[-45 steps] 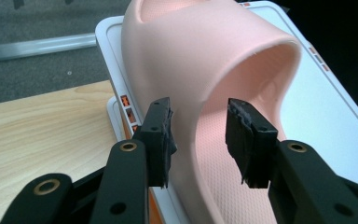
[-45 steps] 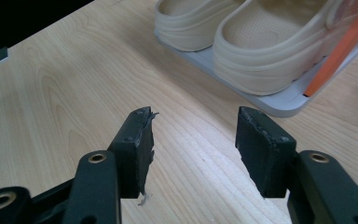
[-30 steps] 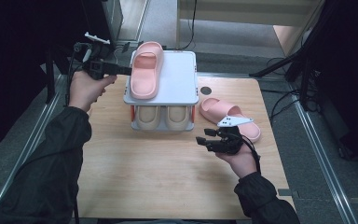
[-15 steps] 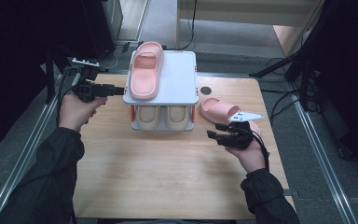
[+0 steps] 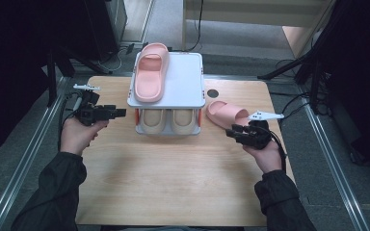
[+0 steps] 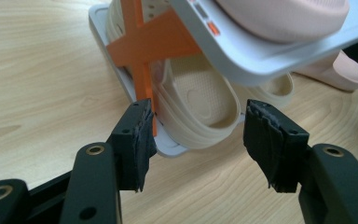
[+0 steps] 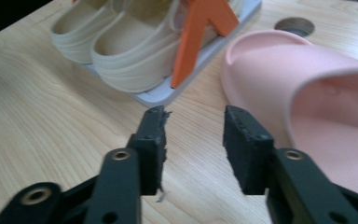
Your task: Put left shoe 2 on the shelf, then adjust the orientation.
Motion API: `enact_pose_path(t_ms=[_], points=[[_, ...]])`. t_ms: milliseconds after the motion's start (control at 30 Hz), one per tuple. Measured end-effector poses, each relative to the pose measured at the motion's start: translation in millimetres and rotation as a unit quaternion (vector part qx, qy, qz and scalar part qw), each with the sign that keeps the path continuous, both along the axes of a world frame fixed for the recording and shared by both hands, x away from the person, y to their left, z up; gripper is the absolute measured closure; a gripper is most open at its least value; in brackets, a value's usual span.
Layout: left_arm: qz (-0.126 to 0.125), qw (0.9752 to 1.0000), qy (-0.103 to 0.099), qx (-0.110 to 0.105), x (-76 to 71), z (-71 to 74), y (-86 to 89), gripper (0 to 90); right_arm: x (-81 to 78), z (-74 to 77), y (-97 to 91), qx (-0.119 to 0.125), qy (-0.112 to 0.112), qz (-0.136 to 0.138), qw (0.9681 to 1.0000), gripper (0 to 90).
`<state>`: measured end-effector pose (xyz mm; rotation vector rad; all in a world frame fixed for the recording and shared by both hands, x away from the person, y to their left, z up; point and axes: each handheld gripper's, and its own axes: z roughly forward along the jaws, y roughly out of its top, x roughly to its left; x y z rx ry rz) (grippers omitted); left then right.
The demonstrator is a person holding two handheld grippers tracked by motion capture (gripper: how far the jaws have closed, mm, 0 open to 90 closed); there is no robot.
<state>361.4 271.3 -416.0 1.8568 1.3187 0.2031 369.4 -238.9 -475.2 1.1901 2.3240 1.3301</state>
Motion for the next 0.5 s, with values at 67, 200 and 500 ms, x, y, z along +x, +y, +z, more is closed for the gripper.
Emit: enact_pose_path(t_ms=[67,200,500], points=[[0.001,1.0,-0.001,0.0,-2.6,-3.8,-1.2,42.9,0.8,0.9,-4.9,0.008,0.01,-0.017,0.9998,72.6],[-0.003,1.0,-0.004,0.002,-8.5,-11.0,-3.6,42.9,2.0,4.9,-13.9,0.01,-0.009,-0.034,0.9993,85.1],[-0.005,0.9999,-0.014,0.004,-23.7,-29.1,-6.2,42.8,16.5,-2.7,-34.4,0.002,-0.003,-0.063,0.998,90.0]])
